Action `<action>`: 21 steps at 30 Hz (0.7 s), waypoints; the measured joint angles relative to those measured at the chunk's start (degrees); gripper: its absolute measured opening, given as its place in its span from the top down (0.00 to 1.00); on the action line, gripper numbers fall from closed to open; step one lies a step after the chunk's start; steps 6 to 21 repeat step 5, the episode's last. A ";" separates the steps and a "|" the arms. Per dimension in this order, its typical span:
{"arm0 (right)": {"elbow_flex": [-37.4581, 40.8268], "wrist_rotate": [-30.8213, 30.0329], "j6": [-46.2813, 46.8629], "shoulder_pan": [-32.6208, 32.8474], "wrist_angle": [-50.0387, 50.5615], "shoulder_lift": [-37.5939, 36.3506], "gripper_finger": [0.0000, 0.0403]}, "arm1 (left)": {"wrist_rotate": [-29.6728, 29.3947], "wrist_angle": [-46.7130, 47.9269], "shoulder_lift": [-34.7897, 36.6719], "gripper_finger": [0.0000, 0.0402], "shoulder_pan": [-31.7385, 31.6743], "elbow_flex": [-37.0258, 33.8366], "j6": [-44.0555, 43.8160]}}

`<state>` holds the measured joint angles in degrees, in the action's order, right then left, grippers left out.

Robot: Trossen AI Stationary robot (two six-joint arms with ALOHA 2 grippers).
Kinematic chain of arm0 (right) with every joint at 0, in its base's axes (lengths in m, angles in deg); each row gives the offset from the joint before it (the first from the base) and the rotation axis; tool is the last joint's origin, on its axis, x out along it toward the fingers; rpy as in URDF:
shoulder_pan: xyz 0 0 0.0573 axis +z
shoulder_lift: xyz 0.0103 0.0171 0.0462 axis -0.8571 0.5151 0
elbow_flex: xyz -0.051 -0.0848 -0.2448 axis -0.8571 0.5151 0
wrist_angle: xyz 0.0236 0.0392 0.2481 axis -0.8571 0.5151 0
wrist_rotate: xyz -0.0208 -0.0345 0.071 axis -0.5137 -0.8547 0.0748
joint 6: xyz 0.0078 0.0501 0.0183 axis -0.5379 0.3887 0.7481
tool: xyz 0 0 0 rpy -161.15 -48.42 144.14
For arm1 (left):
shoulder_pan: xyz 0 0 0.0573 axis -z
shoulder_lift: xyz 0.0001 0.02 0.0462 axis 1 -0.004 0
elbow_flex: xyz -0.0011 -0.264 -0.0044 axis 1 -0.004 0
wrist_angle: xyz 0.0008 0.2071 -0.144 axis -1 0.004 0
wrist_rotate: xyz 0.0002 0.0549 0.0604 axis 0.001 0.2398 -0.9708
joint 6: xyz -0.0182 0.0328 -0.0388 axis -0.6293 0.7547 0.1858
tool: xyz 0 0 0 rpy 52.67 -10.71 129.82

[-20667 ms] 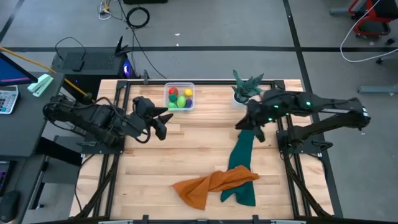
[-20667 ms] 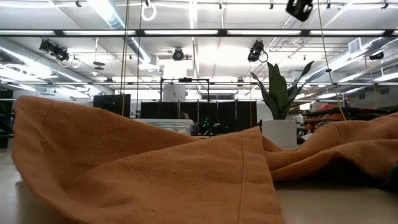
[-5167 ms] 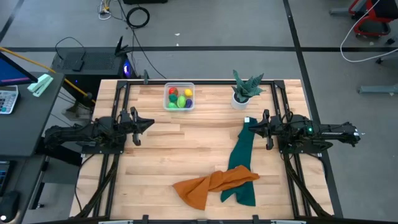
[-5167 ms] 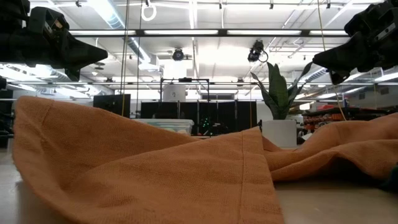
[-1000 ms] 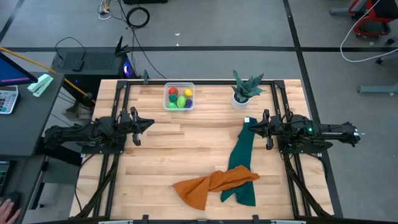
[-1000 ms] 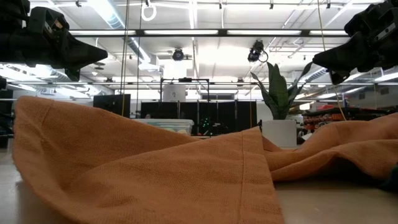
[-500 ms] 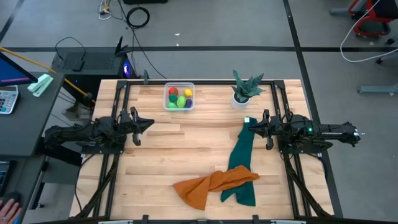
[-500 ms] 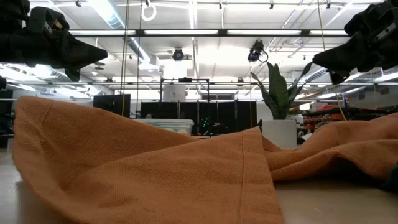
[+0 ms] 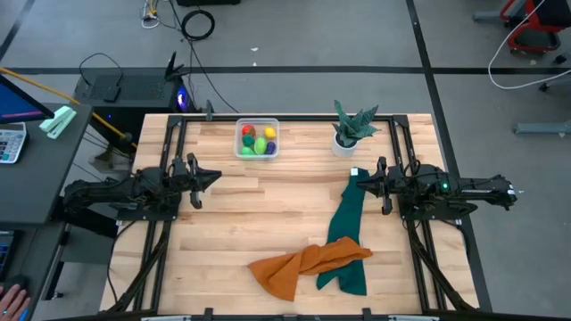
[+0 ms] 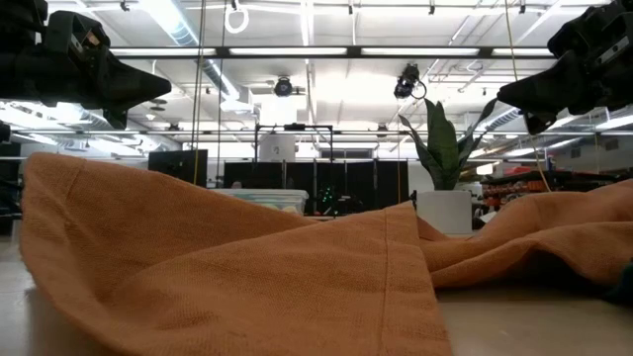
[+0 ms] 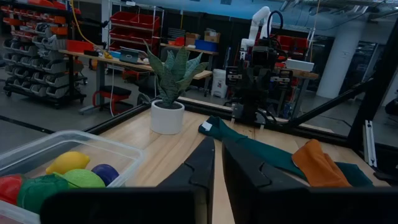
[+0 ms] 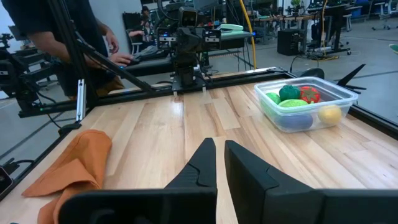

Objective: Pick and placing Produce into tupperware
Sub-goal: Return to Home Position

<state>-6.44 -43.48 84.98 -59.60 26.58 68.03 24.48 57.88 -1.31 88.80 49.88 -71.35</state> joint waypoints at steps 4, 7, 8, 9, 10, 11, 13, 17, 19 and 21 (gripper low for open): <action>0.00 0.01 0.01 0.00 0.00 0.00 1.00 | 0.00 -0.01 -0.01 0.90 0.00 0.01 0.00; 0.00 0.00 0.00 0.00 0.00 -0.01 1.00 | 0.00 0.00 0.02 0.90 0.01 0.00 -0.01; 0.00 0.00 0.00 0.00 0.00 -0.01 1.00 | 0.00 0.00 0.02 0.90 0.01 0.00 -0.01; 0.00 0.00 0.00 0.00 0.00 -0.01 1.00 | 0.00 0.00 0.02 0.90 0.01 0.00 -0.01; 0.00 0.00 0.00 0.00 0.00 -0.01 1.00 | 0.00 0.00 0.02 0.90 0.01 0.00 -0.01; 0.00 0.00 0.00 0.00 0.00 -0.01 1.00 | 0.00 0.00 0.02 0.90 0.01 0.00 -0.01; 0.00 0.00 0.00 0.00 0.00 -0.01 1.00 | 0.00 0.00 0.02 0.90 0.01 0.00 -0.01; 0.00 0.00 0.00 0.00 0.00 -0.01 1.00 | 0.00 0.00 0.02 0.90 0.01 0.00 -0.01; 0.00 0.00 0.00 0.00 0.00 -0.01 1.00 | 0.00 0.00 0.02 0.90 0.01 0.00 -0.01; 0.00 0.00 0.00 0.00 0.00 -0.01 1.00 | 0.00 0.00 0.02 0.90 0.01 0.00 -0.01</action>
